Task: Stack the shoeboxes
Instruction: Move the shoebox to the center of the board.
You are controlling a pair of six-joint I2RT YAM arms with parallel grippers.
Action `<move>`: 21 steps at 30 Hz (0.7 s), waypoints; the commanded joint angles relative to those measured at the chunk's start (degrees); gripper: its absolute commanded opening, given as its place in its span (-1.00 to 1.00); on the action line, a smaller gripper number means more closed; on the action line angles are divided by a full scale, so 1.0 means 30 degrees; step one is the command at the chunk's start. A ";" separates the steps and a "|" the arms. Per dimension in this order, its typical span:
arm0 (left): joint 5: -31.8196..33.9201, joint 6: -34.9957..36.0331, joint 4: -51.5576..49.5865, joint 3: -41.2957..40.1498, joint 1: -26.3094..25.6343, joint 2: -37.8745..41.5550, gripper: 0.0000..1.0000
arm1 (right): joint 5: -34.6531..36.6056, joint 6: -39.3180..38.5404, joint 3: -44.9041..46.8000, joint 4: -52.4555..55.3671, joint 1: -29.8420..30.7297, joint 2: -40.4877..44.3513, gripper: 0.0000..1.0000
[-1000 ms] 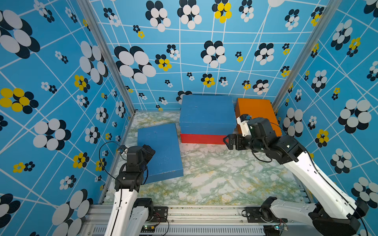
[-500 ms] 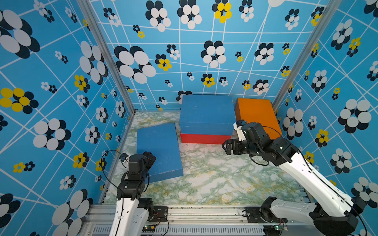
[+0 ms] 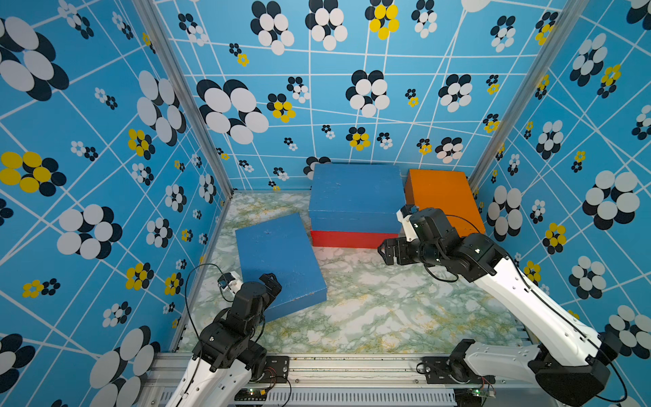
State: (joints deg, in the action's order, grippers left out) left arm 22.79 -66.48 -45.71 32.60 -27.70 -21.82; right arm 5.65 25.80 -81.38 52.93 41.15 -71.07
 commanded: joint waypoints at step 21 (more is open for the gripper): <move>-0.9662 1.2981 0.5691 1.8325 1.0016 -2.1404 0.99 | 0.0261 -0.0042 0.0464 0.0345 0.0699 0.0261 0.98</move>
State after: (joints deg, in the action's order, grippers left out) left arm -0.27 -36.14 -27.51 81.34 0.32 -78.74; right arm 5.54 25.96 -81.03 52.51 42.87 -72.25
